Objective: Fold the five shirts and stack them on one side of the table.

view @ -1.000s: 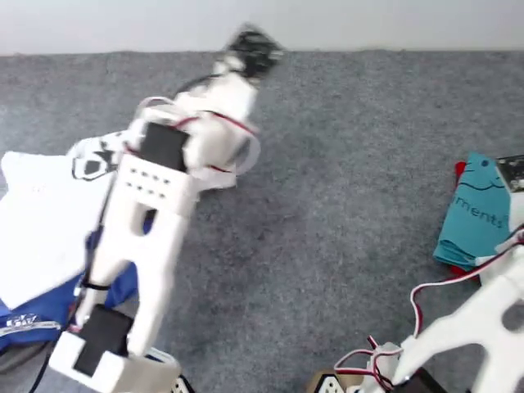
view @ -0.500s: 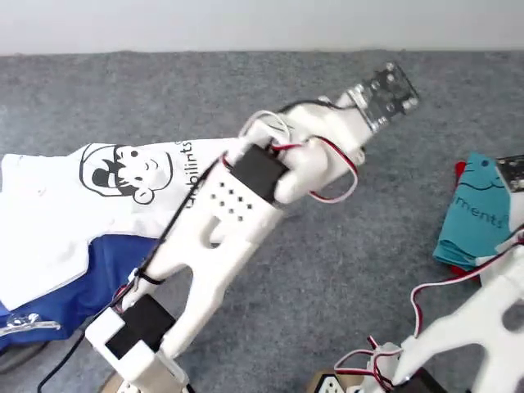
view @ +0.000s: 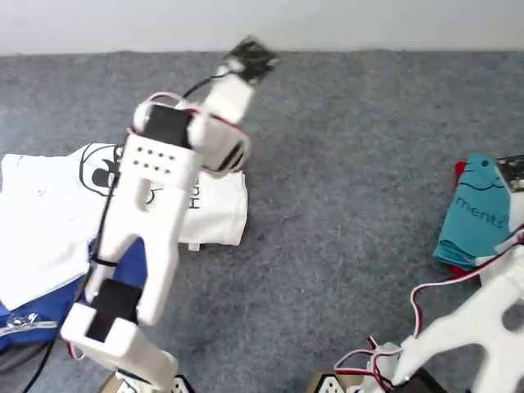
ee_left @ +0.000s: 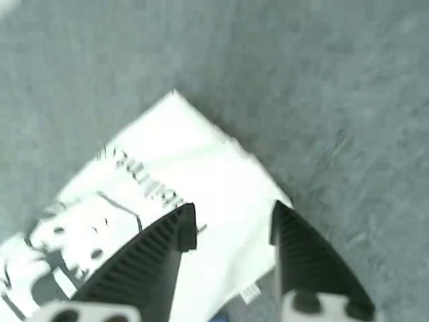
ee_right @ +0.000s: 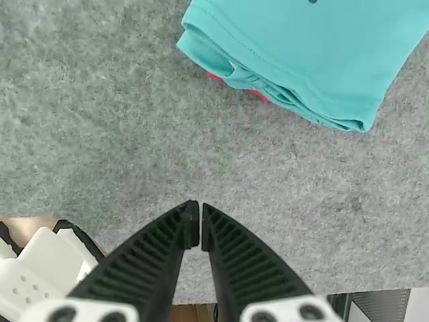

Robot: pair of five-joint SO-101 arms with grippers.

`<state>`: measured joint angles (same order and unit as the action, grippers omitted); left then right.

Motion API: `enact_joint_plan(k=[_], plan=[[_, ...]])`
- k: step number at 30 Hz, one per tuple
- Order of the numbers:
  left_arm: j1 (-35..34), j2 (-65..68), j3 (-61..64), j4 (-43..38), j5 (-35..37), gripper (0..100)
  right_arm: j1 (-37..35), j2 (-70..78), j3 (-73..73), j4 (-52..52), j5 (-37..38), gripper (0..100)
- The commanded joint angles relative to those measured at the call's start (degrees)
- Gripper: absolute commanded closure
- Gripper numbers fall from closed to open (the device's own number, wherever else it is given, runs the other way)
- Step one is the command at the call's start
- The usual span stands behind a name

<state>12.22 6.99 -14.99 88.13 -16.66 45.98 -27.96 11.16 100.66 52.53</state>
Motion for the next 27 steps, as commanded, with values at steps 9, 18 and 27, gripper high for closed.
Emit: enact_joint_plan(k=[9, 18, 27], plan=[[1.14, 17.93, 7.87, -2.46, 0.0, 77, -2.15, -1.8, 4.66, 2.07, -0.44, 98.0], [1.32, 30.77, -1.19, -2.55, 0.44, 79, -2.07, -1.8, 4.66, 2.07, -0.44, 98.0], [5.89, 32.53, -8.4, 1.58, -0.09, 99, -2.07, -1.63, 4.75, 2.07, -0.18, 98.0]])
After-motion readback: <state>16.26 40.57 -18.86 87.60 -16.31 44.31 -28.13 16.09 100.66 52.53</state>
